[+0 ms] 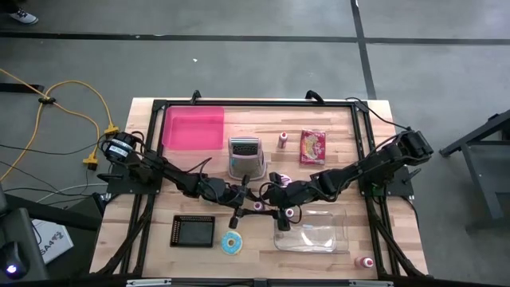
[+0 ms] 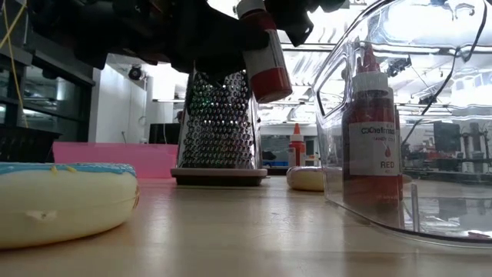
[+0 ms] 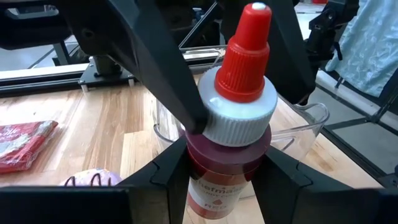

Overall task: Pick & Place Food Item
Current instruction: Put the red food coloring bottle into the transparent bin

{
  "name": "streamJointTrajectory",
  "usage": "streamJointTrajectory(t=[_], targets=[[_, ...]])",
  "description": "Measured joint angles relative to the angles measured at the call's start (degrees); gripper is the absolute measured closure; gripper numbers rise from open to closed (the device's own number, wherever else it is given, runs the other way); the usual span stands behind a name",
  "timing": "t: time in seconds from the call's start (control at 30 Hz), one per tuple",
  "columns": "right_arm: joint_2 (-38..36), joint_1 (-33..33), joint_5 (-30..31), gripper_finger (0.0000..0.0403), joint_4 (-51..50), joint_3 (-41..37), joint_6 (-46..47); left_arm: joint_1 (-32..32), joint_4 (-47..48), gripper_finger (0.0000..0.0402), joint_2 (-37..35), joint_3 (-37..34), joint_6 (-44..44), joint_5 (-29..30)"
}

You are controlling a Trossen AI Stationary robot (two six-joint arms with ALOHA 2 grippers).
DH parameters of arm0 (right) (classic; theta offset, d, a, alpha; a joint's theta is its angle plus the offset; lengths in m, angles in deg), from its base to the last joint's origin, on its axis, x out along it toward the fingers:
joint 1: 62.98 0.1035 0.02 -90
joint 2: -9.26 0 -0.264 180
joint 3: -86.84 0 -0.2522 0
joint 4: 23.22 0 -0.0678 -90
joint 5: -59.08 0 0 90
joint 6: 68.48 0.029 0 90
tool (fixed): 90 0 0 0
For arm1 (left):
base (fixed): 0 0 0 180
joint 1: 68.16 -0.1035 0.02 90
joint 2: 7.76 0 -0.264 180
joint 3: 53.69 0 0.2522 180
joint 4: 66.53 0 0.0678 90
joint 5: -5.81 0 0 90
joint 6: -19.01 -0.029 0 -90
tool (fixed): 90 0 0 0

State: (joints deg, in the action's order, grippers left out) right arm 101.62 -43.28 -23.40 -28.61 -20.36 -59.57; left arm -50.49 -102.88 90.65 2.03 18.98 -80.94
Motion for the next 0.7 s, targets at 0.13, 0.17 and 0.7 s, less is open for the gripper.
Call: streamJointTrajectory(t=[0.13, 0.17, 0.7], targets=[[0.0, 0.0, 0.0, 0.0227, 0.01, 0.0, -0.02, 0.02, -0.4, 0.0261, 0.0, 0.0, 0.36, 0.02], [0.0, 0.0, 0.0, 0.0227, 0.0, 0.0, -0.12, 0.02, -0.45, 0.0261, 0.0, 0.0, 0.8, 0.0], [0.0, -0.02, 0.02, 0.0256, -0.01, 0.0, -0.17, 0.02, -1.25, 0.0261, 0.0, 0.0, 1.29, -0.31]])
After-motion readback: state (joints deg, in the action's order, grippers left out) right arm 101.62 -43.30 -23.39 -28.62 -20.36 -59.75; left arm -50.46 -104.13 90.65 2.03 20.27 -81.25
